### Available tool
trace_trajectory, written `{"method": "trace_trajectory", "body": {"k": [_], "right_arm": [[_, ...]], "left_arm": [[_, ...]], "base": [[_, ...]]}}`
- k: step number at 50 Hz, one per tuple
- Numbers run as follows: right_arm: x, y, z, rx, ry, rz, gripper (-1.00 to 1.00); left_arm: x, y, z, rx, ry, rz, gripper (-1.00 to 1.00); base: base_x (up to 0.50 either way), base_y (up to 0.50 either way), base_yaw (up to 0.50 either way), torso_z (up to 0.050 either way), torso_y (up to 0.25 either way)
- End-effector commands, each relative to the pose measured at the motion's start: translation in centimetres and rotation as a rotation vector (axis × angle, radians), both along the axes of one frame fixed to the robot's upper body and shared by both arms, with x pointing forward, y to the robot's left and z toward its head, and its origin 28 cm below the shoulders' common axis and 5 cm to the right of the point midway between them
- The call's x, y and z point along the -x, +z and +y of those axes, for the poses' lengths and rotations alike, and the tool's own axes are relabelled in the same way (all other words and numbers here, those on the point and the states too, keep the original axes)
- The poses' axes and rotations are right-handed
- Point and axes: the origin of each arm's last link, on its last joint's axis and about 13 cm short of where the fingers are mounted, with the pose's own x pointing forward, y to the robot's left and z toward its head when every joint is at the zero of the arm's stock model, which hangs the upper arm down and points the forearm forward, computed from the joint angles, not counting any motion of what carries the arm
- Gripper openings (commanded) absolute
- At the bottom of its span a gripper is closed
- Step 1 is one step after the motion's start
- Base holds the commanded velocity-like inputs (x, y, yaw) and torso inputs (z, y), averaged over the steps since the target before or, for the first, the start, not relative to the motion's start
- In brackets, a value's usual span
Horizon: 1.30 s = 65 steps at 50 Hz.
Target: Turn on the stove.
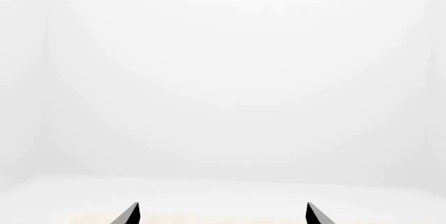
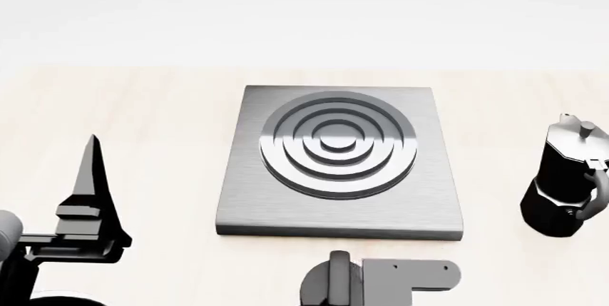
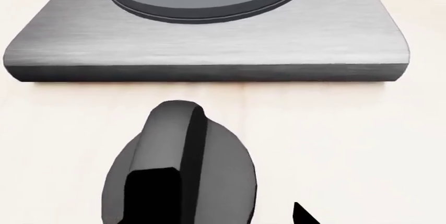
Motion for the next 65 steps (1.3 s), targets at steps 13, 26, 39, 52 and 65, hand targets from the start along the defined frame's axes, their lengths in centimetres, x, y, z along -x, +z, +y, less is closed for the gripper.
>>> {"method": "trace_trajectory", "body": {"k": [13,26,39,52,65], "right_arm": [[0.8,0.3,-1.4,0.013,-0.069,-0.022,1.0],[1.1,0.7,-2.4,0.029,-0.139,-0.056,1.0],[1.2,0.8,-3.1,0.051,-0.212,-0.084,1.0],[1.5,0.9,-3.7,0.073,-0.253,-0.099,1.0],[1.7,1.4,-3.9,0.07,-0.28,-0.128,1.0]], "left_arm": [[0.0,0.1,0.0,0.001,0.001,0.0,1.0],[-0.1,0.0,0.0,-0.001,0.001,0.001,1.0],[-0.1,-0.1,0.0,-0.001,0.001,0.0,1.0],[0.0,-0.1,0.0,-0.001,0.002,0.0,1.0],[0.0,-0.1,0.0,-0.002,0.002,0.001,1.0]], "base": [[0.0,0.0,0.0,0.0,0.001],[0.0,0.0,0.0,0.0,0.0],[0.0,0.0,0.0,0.0,0.0],[0.0,0.0,0.0,0.0,0.0],[0.0,0.0,0.0,0.0,0.0]]}}
